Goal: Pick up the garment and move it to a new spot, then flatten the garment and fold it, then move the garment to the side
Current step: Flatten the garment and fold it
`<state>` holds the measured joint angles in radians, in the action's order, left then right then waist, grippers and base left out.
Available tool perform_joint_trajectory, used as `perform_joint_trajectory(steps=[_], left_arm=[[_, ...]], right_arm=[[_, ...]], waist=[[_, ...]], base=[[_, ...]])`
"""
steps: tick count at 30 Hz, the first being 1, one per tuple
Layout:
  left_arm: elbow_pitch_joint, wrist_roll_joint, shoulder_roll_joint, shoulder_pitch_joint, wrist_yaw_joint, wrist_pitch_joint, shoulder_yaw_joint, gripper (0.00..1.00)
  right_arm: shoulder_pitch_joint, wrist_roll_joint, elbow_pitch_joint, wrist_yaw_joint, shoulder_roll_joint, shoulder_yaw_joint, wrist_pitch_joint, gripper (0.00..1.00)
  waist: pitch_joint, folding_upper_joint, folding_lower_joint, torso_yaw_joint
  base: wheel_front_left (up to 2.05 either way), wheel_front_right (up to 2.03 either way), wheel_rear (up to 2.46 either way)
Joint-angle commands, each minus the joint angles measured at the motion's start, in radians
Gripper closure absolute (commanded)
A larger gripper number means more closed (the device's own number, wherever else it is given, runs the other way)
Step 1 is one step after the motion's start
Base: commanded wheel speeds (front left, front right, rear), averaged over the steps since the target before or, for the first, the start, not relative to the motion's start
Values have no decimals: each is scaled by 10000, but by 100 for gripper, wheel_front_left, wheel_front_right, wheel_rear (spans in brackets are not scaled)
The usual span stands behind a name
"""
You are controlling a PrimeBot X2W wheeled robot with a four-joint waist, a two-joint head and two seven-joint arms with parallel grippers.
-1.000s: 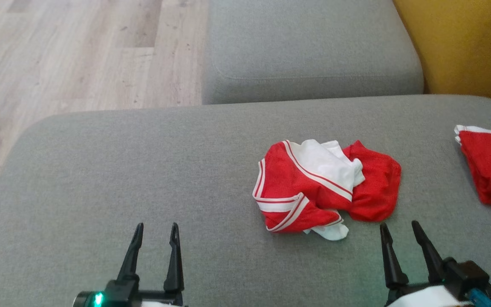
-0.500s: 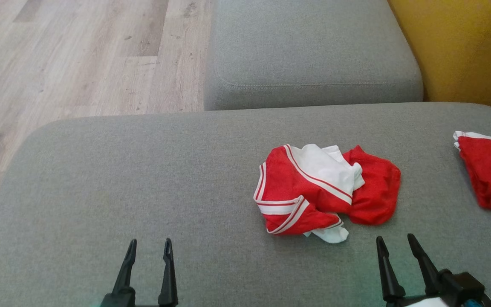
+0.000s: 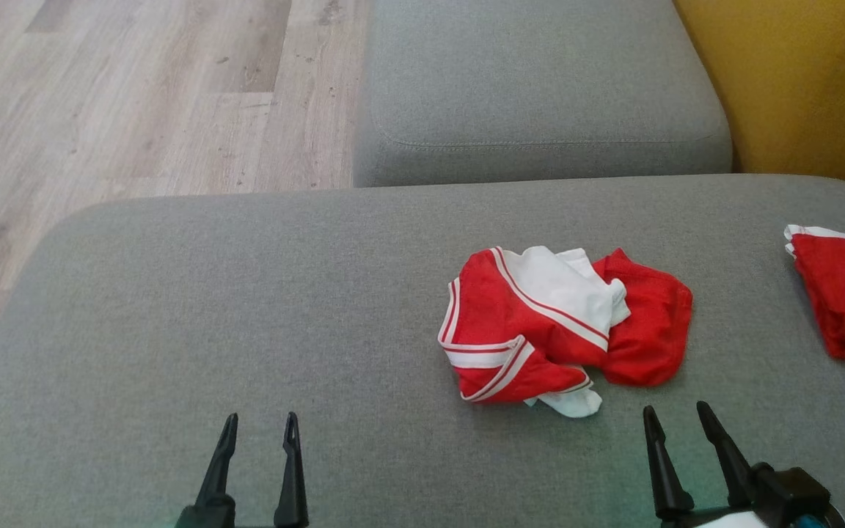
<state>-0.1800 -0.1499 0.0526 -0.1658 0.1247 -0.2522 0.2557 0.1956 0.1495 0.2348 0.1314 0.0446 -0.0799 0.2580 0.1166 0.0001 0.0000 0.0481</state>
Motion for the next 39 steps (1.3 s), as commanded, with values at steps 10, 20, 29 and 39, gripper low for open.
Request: perform_joint_trajectory(steps=[10,20,29,39], left_arm=[[356,-145,-24,350,141,-95,-260,0],[195,-178,-24,495,84,-95,-6,0],[-400,-500,-24,1431,-345,-95,1154,0],[-2341,-902,-24,3163,-724,-95,3093,0]], right_arm=[[-475,-48,-226,-7,57,-306,38,0],[-578,-97,-289,-7,57,-423,38,0],[-994,-72,-485,-7,57,-817,38,0],[-1372,5,-490,-7,56,-1159,38,0]], waist=[[-34,-1,0,-101],[-195,-1,0,-362],[-685,-1,0,-1635],[-1307,-1,0,-3017]], base=[[0,0,0],[0,0,0],[0,0,0],[0,0,0]])
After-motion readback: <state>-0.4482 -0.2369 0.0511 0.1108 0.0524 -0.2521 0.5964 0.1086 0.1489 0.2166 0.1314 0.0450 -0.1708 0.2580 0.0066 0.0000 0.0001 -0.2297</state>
